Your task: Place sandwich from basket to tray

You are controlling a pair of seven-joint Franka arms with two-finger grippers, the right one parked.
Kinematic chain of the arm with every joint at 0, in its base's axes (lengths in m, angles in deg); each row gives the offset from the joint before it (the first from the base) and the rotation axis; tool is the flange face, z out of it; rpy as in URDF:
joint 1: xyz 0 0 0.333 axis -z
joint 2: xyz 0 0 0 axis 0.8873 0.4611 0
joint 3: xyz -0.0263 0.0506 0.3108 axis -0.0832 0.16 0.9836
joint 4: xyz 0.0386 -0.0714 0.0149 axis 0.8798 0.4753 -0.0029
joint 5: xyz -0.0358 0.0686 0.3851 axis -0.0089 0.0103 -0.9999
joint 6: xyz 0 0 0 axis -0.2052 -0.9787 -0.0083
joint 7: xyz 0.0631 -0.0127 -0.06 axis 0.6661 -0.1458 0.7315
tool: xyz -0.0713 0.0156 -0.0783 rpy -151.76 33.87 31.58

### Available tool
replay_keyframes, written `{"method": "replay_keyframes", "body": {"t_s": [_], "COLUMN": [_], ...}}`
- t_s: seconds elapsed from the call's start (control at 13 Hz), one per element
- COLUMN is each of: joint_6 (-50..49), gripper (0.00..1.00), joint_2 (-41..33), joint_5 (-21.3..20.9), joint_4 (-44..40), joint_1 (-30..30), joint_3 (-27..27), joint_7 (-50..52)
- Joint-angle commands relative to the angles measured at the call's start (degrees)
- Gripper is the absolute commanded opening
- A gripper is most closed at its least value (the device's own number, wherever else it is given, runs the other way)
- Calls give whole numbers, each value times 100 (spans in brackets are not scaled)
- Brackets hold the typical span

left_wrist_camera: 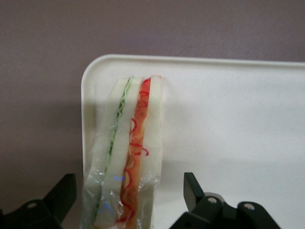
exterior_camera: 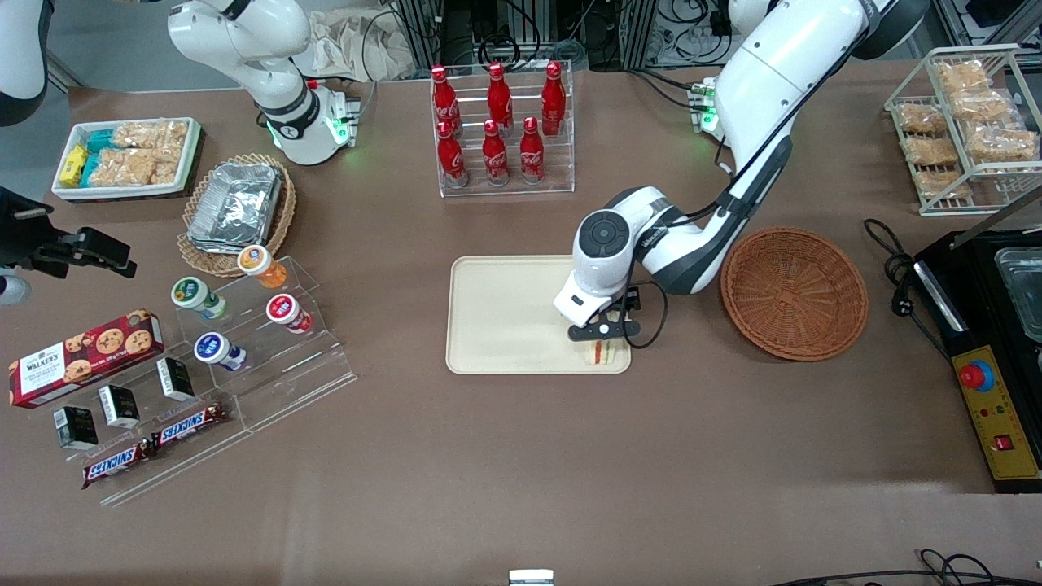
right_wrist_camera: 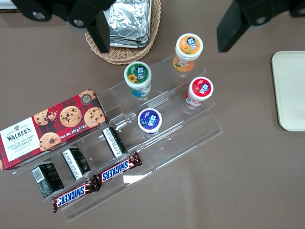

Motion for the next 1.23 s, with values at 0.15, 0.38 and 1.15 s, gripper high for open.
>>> {"method": "replay_keyframes", "body": {"t_s": [0.15,0.38,1.15], "joint_6": [-580,-1159,-3207], "gripper": [100,100,100], "joint_2": [-627,-1189,-3298], "joint_5": [256,669,2049], "joint_4": [-173,-515,-1238], "joint_1": [-27,-45,-872], "joint_3": [-27,-10,839], "joint_7": [114,131,-654]}}
